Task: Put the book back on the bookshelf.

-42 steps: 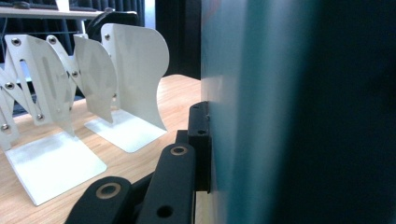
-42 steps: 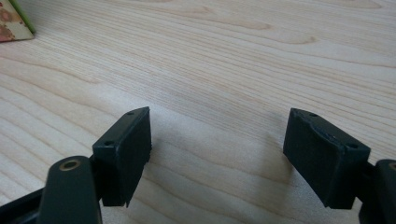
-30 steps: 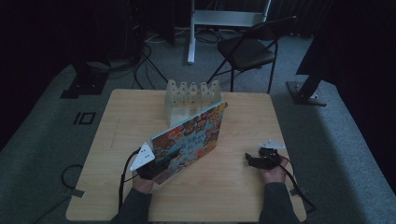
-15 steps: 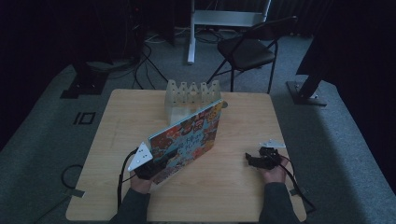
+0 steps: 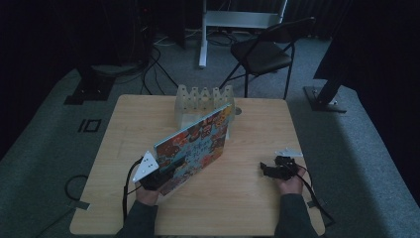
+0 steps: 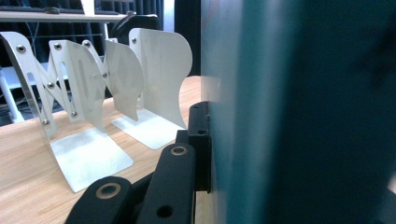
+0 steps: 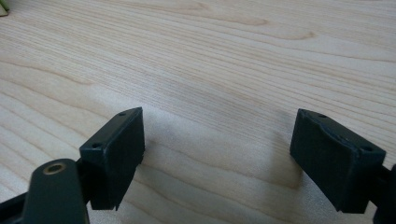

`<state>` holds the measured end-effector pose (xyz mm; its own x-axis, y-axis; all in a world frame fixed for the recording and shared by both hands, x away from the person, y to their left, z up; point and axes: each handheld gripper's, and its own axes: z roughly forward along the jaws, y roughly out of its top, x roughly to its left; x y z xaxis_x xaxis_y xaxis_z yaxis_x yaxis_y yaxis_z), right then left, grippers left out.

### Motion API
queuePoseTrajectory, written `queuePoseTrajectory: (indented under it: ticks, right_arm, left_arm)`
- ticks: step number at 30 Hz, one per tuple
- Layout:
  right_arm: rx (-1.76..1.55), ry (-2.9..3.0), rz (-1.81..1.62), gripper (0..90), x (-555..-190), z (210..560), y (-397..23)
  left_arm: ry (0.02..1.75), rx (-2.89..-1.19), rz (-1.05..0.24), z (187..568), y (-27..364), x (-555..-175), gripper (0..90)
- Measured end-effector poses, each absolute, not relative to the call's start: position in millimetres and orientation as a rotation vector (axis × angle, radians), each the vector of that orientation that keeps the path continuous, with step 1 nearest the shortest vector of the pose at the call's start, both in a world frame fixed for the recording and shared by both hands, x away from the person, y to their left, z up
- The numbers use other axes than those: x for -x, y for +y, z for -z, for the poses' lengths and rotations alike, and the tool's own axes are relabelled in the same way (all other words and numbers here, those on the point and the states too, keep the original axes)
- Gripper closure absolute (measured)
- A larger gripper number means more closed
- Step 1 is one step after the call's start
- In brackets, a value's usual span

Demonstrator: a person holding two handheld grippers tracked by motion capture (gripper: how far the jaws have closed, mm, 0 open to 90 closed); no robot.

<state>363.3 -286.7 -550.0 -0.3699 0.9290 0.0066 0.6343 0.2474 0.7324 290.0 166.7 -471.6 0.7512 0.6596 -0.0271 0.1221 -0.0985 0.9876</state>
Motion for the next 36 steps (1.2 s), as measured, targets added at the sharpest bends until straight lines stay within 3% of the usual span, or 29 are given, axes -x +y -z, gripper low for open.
queuePoseTrajectory:
  ticks: [8, 36]
  right_arm:
    - [-1.428, 2.101, -0.910, 13.1, -364.4, 550.4, -286.6]
    - [-1.429, 2.102, -0.910, 12.9, -364.6, 550.4, -286.4]
  left_arm:
    - [0.645, -1.626, -0.516, 470.3, 169.4, -289.3, 81.2]
    - [0.708, -1.608, -0.580, 470.7, 176.4, -286.4, 81.2]
